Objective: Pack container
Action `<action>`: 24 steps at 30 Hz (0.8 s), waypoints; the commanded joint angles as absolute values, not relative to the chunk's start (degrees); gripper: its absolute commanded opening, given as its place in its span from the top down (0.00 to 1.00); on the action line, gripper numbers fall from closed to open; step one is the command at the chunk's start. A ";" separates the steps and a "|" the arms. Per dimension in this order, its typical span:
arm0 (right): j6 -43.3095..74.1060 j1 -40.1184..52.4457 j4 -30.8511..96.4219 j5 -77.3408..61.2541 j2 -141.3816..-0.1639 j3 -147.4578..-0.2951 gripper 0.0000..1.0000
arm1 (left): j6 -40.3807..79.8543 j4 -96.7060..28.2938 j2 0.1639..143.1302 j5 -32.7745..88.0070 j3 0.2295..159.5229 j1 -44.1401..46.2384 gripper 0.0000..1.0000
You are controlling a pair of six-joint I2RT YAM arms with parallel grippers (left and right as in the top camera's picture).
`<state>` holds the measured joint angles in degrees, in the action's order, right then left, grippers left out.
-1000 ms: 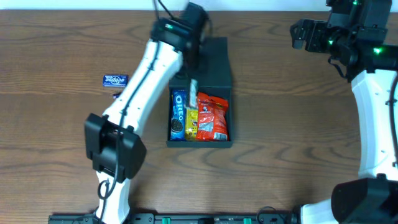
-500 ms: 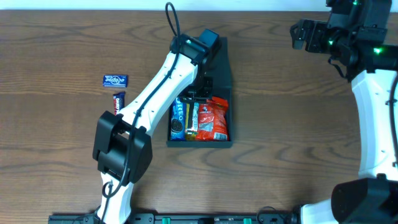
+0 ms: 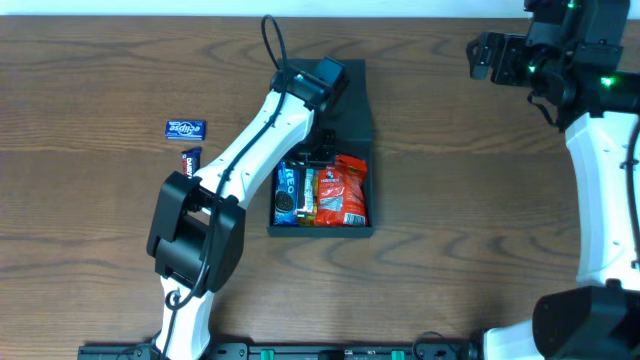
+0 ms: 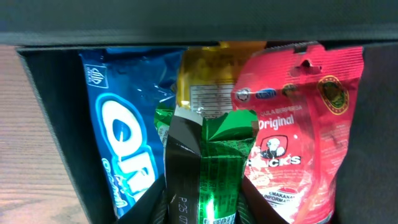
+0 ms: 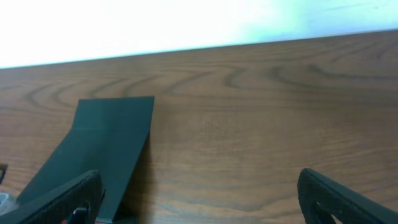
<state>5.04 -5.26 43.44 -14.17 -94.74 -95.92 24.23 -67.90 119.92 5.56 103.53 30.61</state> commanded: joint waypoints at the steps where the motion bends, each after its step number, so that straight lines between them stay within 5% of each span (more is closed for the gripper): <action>1: 5.13 -5.61 43.11 -14.44 -93.65 -95.85 0.01 | 24.91 -68.05 120.31 4.56 103.22 30.33 0.60; 4: 5.15 -5.61 42.96 -14.85 -93.65 -95.85 0.01 | 24.64 -67.92 120.31 5.74 103.22 30.33 0.50; 13: 5.32 -5.61 43.09 -15.53 -93.65 -95.85 0.01 | 22.37 -67.77 116.99 4.97 105.80 28.14 0.52; 16: 5.34 -5.58 43.09 -15.53 -93.65 -95.85 0.01 | 22.24 -67.79 113.14 -1.52 106.85 27.40 0.50; 20: 5.32 -5.61 43.07 -15.51 -93.65 -95.85 0.01 | 22.17 -68.23 107.79 -15.00 106.85 25.21 0.35; 24: 5.32 -5.58 43.11 -15.55 -93.65 -95.85 0.01 | 21.08 -69.97 106.83 -16.45 106.76 18.72 0.35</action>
